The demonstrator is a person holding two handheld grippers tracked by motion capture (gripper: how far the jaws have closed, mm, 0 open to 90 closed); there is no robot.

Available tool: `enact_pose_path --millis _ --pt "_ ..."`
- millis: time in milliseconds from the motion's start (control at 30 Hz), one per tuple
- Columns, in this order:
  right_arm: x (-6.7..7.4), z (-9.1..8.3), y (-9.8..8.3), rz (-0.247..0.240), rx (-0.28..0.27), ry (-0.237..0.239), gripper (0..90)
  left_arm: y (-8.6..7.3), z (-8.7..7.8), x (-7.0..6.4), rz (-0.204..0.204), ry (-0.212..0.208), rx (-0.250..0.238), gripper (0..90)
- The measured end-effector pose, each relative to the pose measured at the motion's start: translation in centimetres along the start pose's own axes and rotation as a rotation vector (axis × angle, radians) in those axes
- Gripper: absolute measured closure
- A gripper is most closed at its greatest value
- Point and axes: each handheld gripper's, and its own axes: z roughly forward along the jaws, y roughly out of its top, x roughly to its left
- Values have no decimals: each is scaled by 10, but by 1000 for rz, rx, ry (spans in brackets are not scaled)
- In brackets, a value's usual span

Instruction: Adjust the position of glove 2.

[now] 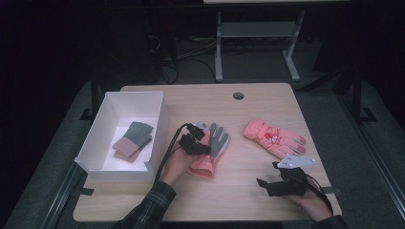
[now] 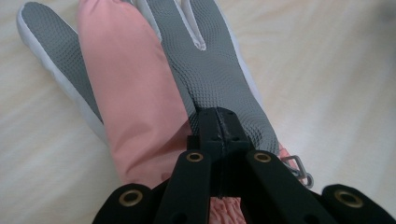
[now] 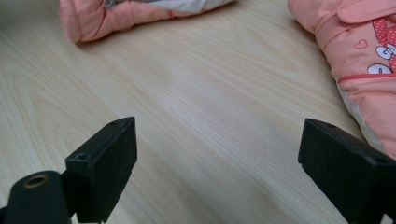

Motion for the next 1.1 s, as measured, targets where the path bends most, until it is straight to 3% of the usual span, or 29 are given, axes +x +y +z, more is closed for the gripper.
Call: enact_pose_path --millis 267,300,567,700,900,1000,1100 --pt "0 0 0 -11 1 -1 114 -9 -1 -24 38 -69 14 898" --pt "0 0 0 -9 3 -1 114 -9 -1 -26 64 -77 34 898" --pt "0 0 0 -11 1 -1 114 -15 3 -53 93 -140 33 897" --pt "0 0 0 -10 3 -1 114 -13 -3 -57 104 -157 12 897" --pt "-2 0 0 -6 1 -1 114 -26 -33 -51 94 -99 -41 897" --pt "0 0 0 -4 4 2 114 -42 -41 -47 92 -62 -27 897" --pt "0 1 0 -12 6 1 114 -55 -44 -45 86 -52 -7 897"
